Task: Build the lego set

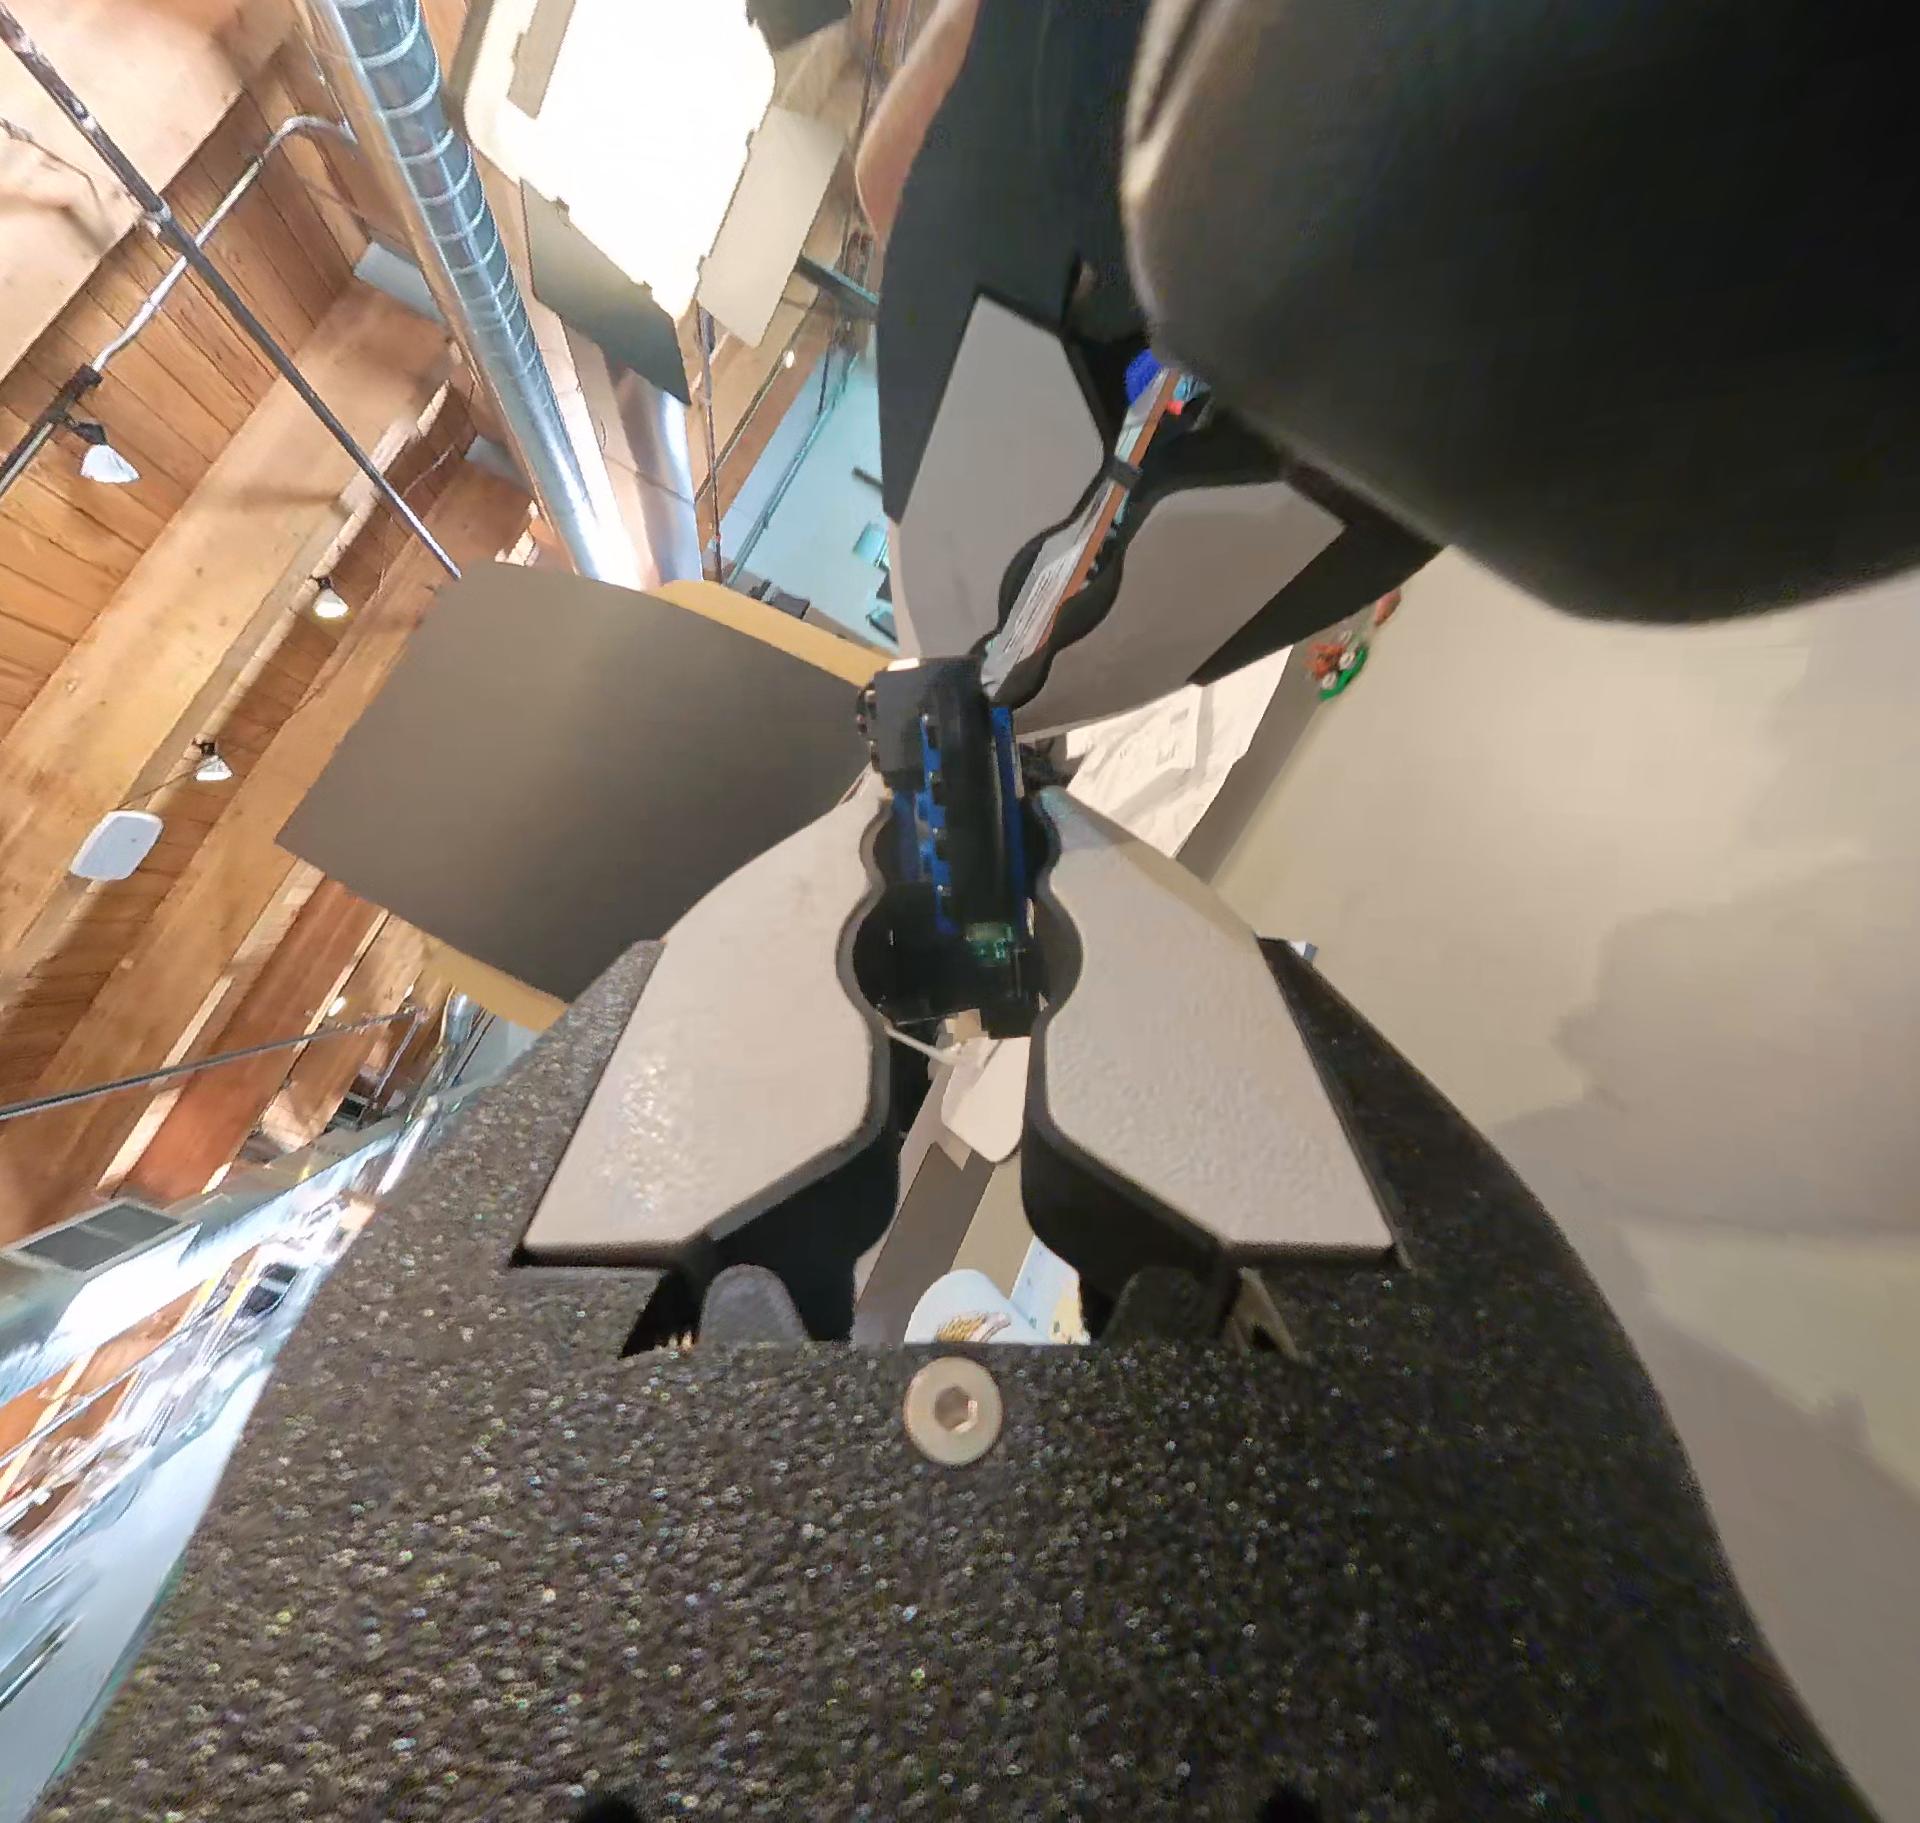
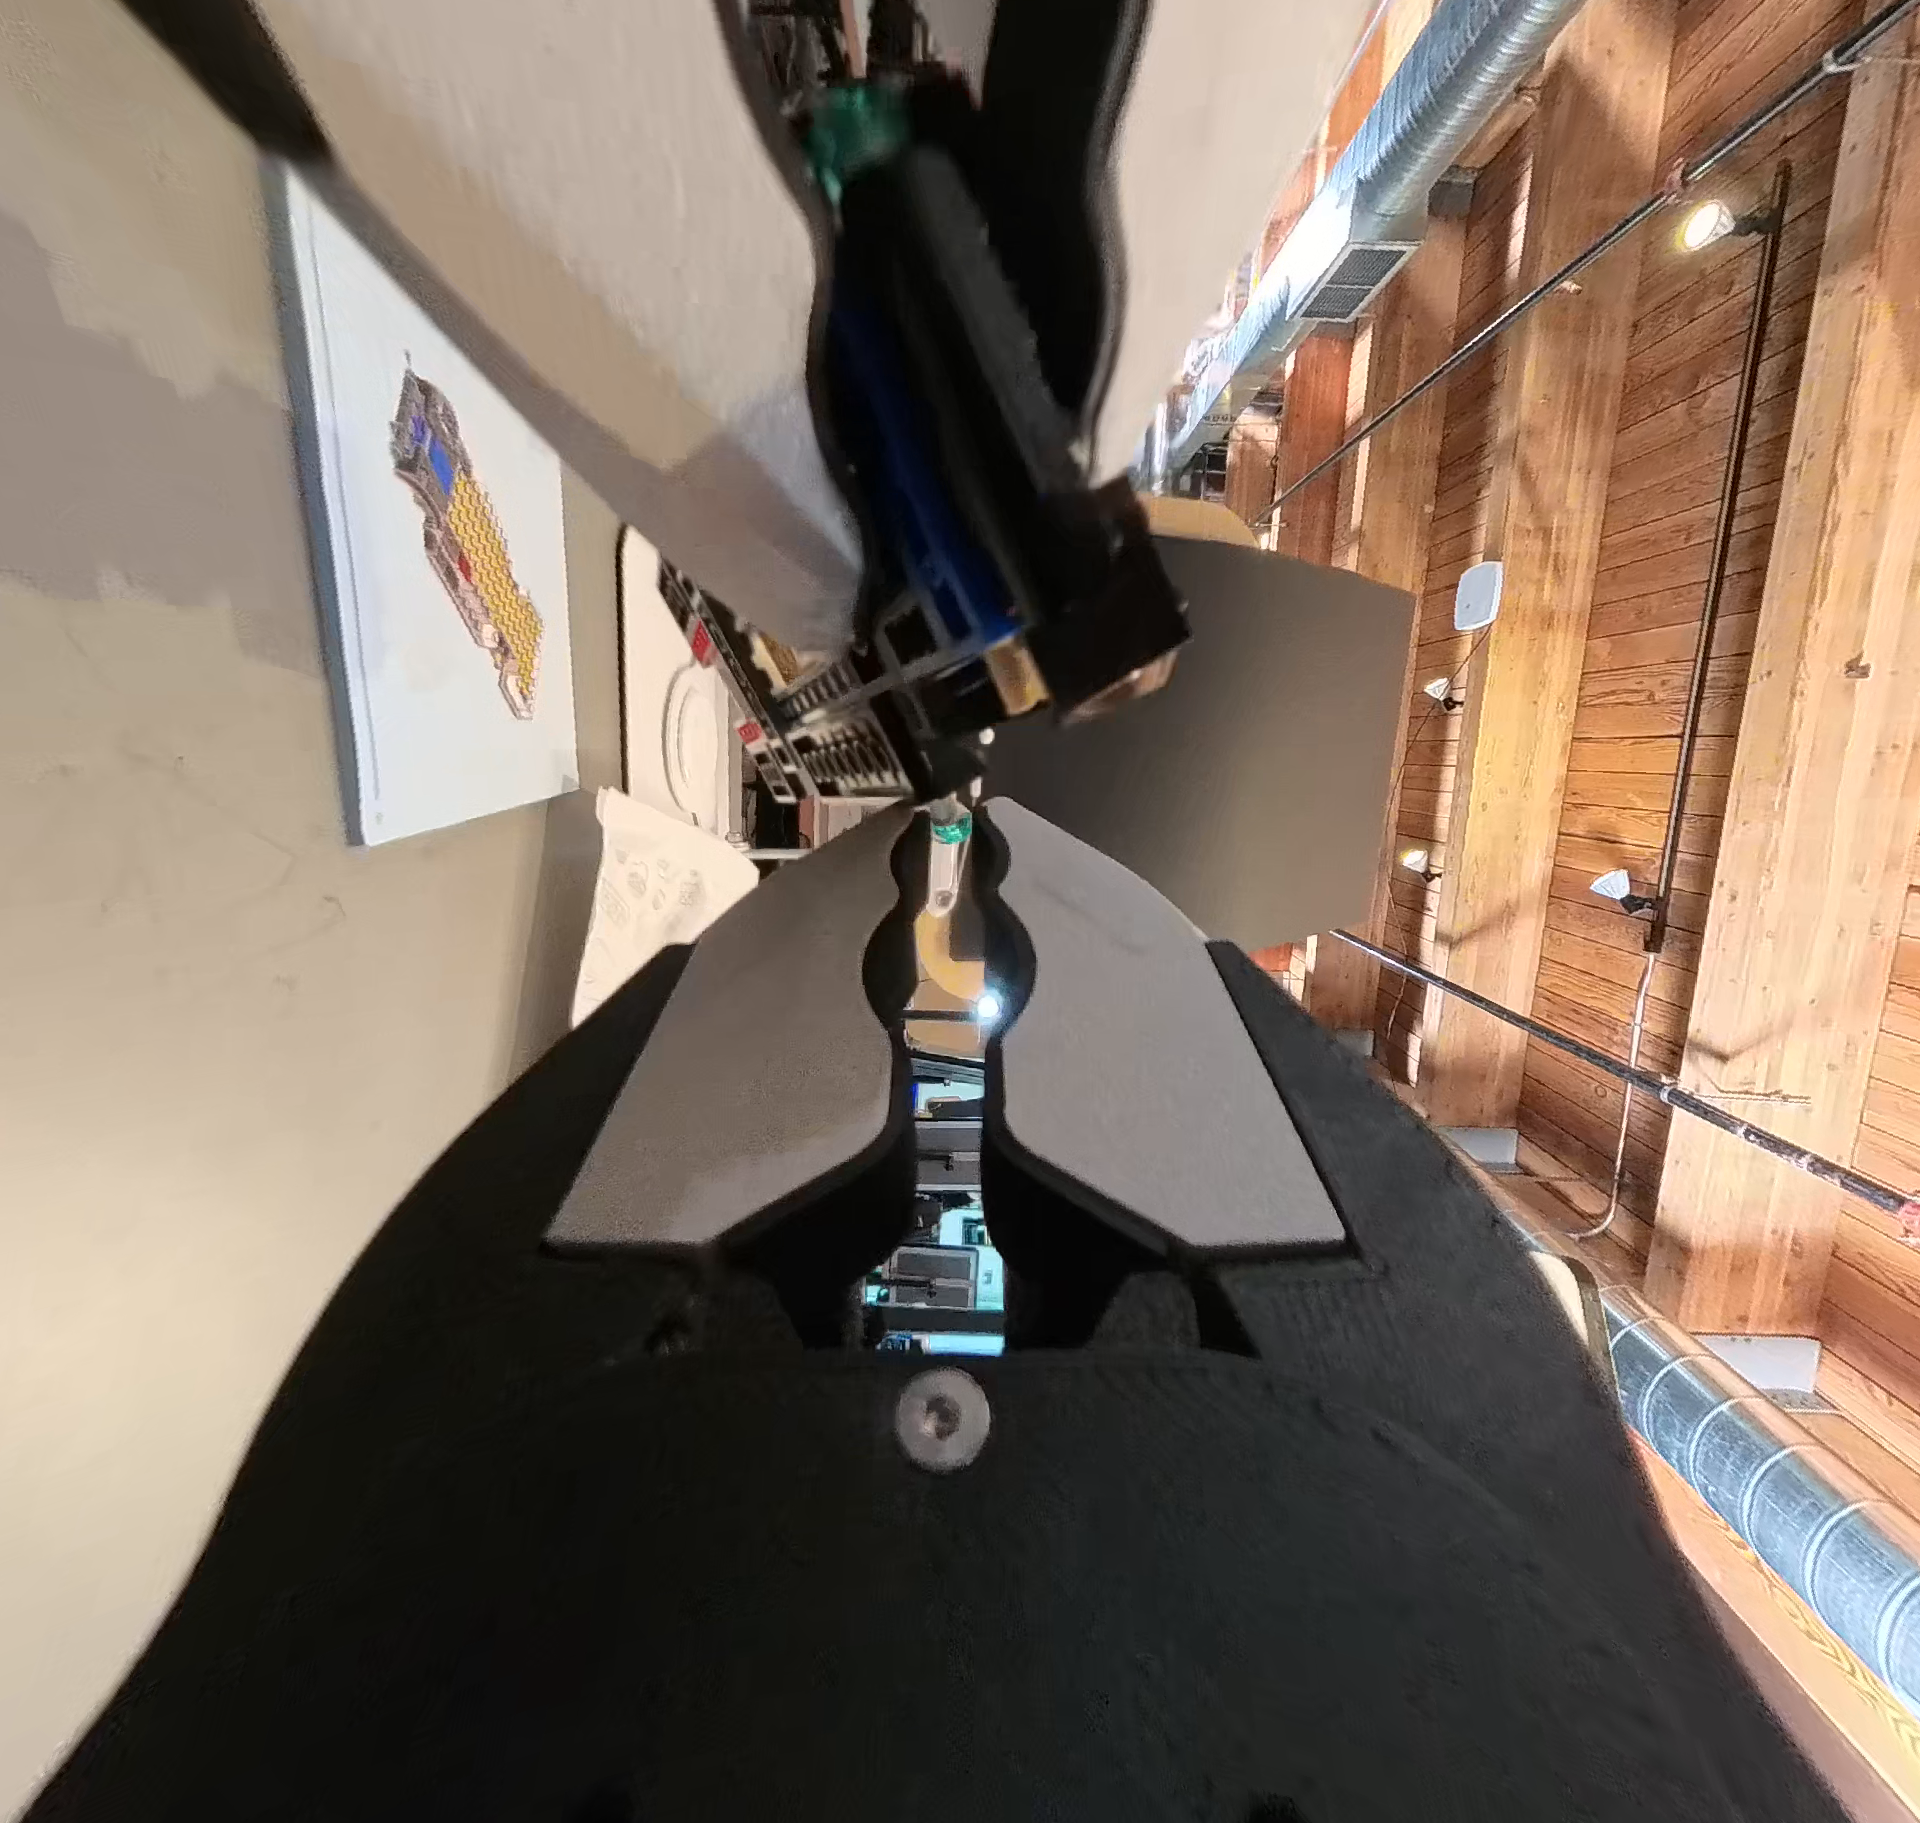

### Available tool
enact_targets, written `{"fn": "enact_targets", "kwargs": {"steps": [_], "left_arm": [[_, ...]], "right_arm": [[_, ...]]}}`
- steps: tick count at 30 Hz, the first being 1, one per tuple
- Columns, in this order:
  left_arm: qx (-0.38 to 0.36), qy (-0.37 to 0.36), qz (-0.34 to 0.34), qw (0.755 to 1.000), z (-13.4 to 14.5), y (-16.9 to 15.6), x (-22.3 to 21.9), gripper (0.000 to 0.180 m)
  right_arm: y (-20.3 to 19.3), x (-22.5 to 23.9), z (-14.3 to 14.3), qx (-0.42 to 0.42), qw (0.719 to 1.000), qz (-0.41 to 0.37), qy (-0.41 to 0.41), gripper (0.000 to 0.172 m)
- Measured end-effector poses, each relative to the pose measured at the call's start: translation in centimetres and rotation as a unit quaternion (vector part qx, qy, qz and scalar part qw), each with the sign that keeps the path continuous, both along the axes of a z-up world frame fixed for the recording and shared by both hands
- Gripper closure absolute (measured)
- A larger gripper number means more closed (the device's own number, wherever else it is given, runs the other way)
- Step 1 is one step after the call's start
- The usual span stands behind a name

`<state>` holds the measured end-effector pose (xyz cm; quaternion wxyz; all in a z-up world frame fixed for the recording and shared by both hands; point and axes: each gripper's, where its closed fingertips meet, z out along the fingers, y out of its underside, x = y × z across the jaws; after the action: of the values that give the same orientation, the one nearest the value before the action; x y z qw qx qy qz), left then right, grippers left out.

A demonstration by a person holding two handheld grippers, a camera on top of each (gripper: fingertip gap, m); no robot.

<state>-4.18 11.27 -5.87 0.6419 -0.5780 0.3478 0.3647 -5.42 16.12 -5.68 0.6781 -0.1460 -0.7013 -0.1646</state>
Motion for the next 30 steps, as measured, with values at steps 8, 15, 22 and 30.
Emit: {"fn": "enact_targets", "kwargs": {"steps": [8,15,22,30], "left_arm": [[0.054,0.009,-0.044,0.998,1.6,-1.5,1.1,0.158],[0.076,-0.02,-0.093,0.992,2.9,-3.0,1.4,0.158],[0.064,-0.008,-0.116,0.991,2.3,-3.3,2.3,0.158],[0.062,-0.005,-0.11,0.992,2.3,-3.3,2.3,0.158]], "right_arm": [[1.0,0.4,0.8,0.016,1.0,-0.009,0.01,0.165],[3.0,0.9,1.3,-0.013,0.999,-0.032,0.021,0.165],[2.9,0.8,1.1,-0.008,0.999,-0.031,0.02,0.165],[2.3,0.6,0.8,0.018,0.999,-0.027,0.016,0.165]]}}
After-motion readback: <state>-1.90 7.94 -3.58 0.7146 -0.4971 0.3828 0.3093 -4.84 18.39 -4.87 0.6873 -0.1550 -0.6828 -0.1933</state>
